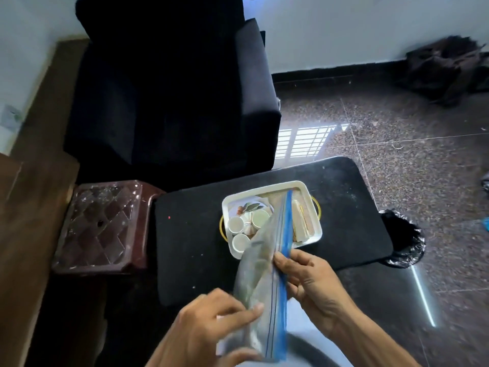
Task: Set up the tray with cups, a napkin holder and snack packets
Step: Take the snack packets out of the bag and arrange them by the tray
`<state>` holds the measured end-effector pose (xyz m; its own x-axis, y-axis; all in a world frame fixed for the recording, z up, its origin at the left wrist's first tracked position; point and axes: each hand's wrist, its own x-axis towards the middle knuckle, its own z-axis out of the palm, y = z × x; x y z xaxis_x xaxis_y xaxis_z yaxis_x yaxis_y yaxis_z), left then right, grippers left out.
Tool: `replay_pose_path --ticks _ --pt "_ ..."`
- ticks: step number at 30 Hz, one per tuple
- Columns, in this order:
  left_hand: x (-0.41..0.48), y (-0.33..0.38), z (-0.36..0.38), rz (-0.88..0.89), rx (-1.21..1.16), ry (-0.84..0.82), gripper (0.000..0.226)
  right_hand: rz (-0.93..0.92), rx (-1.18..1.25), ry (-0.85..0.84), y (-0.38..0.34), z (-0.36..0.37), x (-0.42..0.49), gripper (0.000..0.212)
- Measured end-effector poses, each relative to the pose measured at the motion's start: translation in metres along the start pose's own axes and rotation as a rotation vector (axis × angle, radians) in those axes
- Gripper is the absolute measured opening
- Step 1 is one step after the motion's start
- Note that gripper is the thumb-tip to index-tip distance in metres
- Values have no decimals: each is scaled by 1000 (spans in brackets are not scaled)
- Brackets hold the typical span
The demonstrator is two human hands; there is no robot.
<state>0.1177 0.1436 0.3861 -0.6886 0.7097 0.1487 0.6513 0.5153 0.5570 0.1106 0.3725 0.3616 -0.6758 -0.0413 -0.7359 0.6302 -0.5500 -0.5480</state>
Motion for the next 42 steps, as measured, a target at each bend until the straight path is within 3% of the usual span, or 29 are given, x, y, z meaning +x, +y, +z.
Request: replay_pose_path --ticks 2,4,6,9,11,15,18,22,26,32,36,42 --pt "19 18 6 -215 -334 55 40 -34 -26 -6 -8 -11 -3 47" --pt "43 35 21 -496 -691 256 27 -61 -53 11 -14 -21 -4 51" --pt "69 43 42 -740 -816 411 19 -112 -122 27 -19 -28 -6 48" --pt "101 47 66 -888 -1009 386 34 -224 -245 27 -26 -32 -9 37" --pt "114 49 71 -899 -1063 344 39 -301 -317 49 -29 -32 -12 30" --pt "125 44 78 -880 -1006 344 29 -395 -516 144 -30 -34 -12 19" --pt "130 40 82 -931 -1026 328 16 -374 -544 142 -35 -37 -12 24" --pt "139 39 84 -966 -1051 306 18 -317 -455 114 -43 -46 -11 39" --pt "150 40 87 -944 -1043 332 20 -217 -341 38 -56 -54 -7 26" --pt "189 52 107 -939 -948 439 24 -130 -325 11 -96 -72 9 37" --pt "226 72 128 -972 -897 517 23 -83 -278 -31 -129 -100 17 21" --pt "275 103 153 -1084 -1038 639 23 7 -108 -115 -172 -145 22 28"
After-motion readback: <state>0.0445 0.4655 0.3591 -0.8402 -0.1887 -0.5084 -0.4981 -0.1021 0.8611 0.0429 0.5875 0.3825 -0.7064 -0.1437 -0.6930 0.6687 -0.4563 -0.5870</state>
